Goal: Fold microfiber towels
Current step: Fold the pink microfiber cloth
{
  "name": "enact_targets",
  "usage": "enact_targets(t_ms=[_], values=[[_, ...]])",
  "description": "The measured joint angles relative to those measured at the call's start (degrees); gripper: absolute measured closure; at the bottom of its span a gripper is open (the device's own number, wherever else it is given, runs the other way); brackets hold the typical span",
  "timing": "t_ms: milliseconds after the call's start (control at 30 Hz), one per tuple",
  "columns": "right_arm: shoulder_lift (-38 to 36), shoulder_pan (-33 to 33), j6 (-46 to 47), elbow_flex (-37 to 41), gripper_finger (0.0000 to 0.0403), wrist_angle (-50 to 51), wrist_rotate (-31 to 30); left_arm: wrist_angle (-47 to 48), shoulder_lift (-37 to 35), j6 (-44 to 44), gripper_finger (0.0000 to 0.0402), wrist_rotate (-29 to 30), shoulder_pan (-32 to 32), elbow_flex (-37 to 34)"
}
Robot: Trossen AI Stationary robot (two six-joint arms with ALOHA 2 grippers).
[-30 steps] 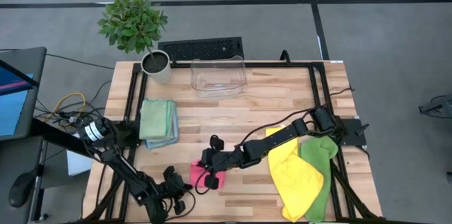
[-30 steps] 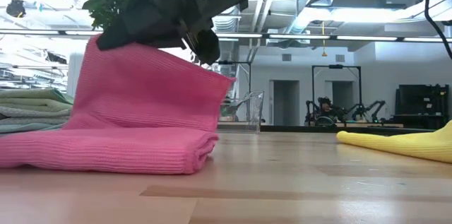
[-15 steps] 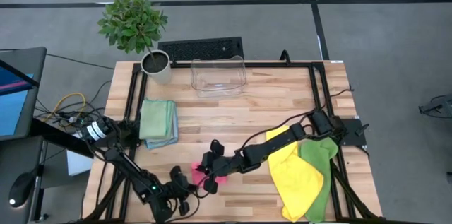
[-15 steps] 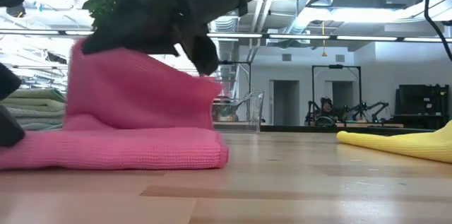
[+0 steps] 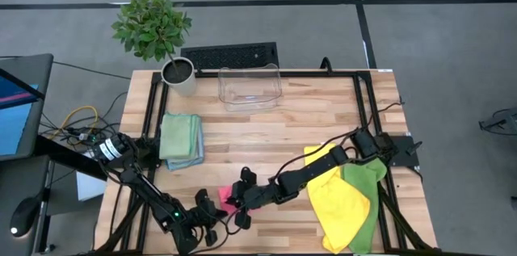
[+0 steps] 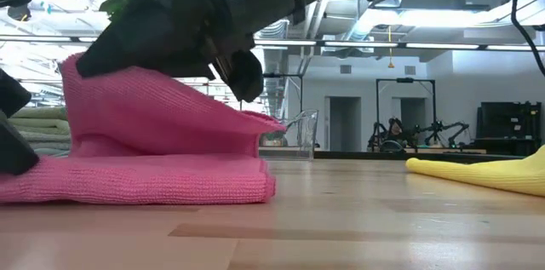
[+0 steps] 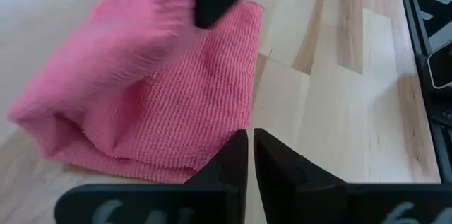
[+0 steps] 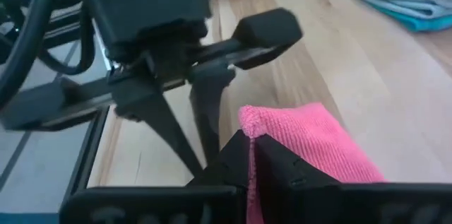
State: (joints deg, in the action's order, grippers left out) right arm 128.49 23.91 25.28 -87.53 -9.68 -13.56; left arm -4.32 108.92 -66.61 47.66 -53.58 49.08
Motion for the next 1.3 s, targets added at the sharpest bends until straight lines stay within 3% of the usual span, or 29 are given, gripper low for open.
enact_targets(t_ms=[300, 667, 833, 1000, 1067, 1300], values=[[0.2, 0.1, -0.9, 0.0, 0.0347, -0.6, 4.2, 0.0, -0.1, 0.4, 0.0385, 1.7, 0.2, 0.0], [0.2, 0.4, -3.9, 0.0, 0.0242, -3.6, 7.7, 0.0, -0.1, 1.5, 0.0385, 2.0, 1.4, 0.0], [0.3, 0.9, -6.0, -0.6, 0.0215, -3.7, 7.4, -0.1, -0.1, 2.3, 0.0385, 1.6, 1.6, 0.0], [-0.4, 3.1, -11.4, 0.2, 0.0224, -5.0, -4.0, -0.1, -0.1, 2.3, 0.0385, -0.7, 0.7, 0.0], [-0.4, 3.6, -12.1, 2.5, 0.0231, -8.2, -5.5, -0.2, -0.1, 1.7, 0.0385, -1.8, 0.3, 0.0], [-0.2, 4.1, -10.7, 15.4, 0.0261, -28.8, -12.1, -0.1, -0.7, -0.7, 0.0385, -3.9, -1.3, 0.0]])
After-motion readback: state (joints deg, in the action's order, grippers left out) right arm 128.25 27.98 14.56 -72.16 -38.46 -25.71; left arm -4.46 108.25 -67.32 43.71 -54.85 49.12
